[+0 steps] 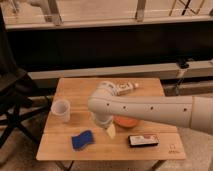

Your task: Place the white sponge in the ceramic cup

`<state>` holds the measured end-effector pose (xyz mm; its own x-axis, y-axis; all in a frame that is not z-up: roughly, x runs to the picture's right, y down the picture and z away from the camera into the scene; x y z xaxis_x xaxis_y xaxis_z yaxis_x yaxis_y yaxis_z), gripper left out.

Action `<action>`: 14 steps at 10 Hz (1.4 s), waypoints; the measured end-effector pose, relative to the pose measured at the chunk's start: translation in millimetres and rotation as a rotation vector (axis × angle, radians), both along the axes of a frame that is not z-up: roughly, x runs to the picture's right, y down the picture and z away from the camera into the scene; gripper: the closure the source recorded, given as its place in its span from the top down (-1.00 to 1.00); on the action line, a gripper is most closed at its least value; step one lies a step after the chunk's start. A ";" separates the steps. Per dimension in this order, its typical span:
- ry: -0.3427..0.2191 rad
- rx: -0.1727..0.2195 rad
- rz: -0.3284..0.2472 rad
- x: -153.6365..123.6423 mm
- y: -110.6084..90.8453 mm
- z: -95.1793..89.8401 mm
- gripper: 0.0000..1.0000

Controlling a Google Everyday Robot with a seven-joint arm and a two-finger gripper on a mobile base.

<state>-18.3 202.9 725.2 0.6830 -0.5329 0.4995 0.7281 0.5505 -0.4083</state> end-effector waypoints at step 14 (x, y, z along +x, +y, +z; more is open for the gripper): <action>-0.157 -0.055 -0.133 -51.2 55.3 42.7 0.60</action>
